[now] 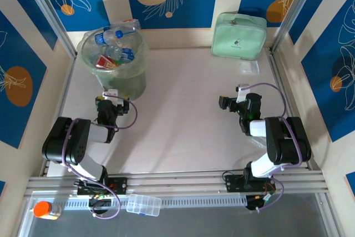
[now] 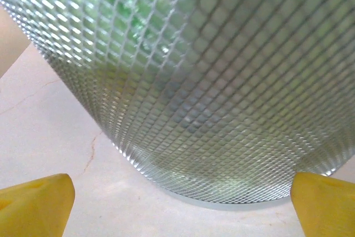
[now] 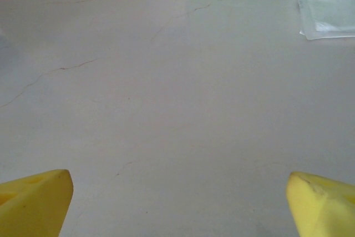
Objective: Put the plastic bottles in the bin
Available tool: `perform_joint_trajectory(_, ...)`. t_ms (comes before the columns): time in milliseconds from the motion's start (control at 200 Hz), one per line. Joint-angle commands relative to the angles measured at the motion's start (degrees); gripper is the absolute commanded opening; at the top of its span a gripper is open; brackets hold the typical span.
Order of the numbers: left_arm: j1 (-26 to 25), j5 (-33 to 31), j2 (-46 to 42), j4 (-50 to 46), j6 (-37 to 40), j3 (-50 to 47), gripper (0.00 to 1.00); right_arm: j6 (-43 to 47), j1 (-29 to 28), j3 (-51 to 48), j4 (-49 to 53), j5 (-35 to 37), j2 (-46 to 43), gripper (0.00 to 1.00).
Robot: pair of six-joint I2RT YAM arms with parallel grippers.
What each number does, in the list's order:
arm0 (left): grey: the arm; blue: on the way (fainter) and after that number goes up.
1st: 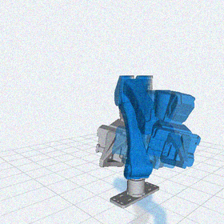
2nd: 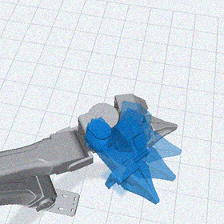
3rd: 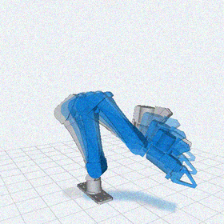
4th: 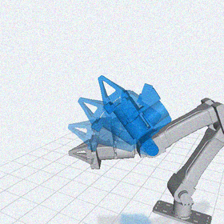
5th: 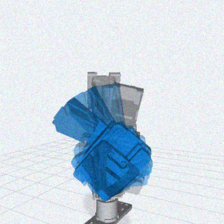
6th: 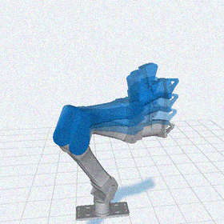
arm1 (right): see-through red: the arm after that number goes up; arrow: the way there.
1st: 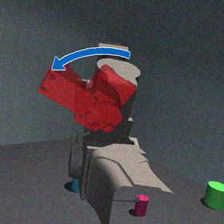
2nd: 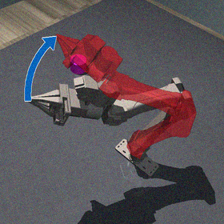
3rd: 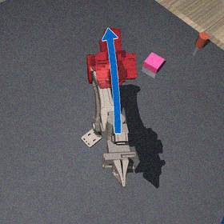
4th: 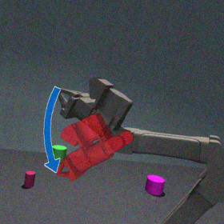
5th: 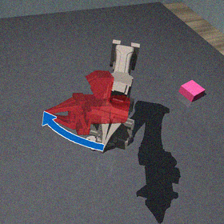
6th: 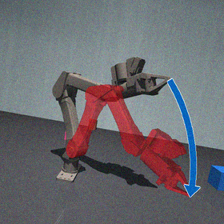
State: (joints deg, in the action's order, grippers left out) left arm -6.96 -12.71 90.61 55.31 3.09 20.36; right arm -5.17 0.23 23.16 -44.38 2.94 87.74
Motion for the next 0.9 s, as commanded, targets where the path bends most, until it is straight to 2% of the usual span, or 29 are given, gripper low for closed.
perform_joint_trajectory(0,0.9,6.86,-0.35,-2.31,0.89,1.87,0.99,-0.19,0.3,1.01,-1.34,-0.74,-0.56,0.99)
perform_joint_trajectory(180,1.07,6.17,-0.69,-0.27,0.84,0.76,0.99,-0.19,0.3,1.01,-1.33,-0.81,-0.6,0.99)
perform_joint_trajectory(270,1.01,-1.85,-0.52,1.3,-1.82,0.21,0.99,-0.19,0.3,0.96,-1.37,-0.83,-0.56,0.99)
perform_joint_trajectory(895,0.99,-0.91,-0.7,1.34,-1.47,0.03,0.99,-0.19,0.3,1.01,-1.39,-0.82,-0.56,0.99)
